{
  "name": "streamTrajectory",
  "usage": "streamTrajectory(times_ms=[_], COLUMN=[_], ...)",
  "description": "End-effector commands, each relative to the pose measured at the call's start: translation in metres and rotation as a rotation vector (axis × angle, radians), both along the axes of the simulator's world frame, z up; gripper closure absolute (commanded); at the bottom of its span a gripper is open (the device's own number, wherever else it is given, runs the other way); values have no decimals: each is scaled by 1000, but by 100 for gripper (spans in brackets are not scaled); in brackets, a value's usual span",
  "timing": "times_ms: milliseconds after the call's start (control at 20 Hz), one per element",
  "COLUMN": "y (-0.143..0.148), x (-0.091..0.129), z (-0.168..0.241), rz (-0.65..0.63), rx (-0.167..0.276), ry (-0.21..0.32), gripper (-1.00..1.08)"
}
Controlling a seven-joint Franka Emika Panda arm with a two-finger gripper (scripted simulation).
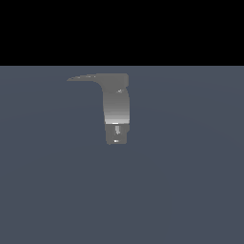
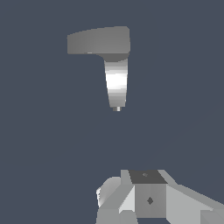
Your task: Turn on the faucet by rotating a designated handle.
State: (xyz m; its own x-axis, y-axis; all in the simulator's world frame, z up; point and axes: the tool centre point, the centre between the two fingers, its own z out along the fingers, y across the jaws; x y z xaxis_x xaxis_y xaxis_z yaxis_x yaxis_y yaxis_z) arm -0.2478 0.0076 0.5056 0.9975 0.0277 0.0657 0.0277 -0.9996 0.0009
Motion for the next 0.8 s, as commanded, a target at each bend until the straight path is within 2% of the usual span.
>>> streamTrajectory(times_ms=[0,400,750], y=[0,7,26], x=[0,3,11], z=[0,-5,-18], rz=[0,-32,-114], rx=[0,1,4], ry=[0,1,4], gripper=[108,108,108])
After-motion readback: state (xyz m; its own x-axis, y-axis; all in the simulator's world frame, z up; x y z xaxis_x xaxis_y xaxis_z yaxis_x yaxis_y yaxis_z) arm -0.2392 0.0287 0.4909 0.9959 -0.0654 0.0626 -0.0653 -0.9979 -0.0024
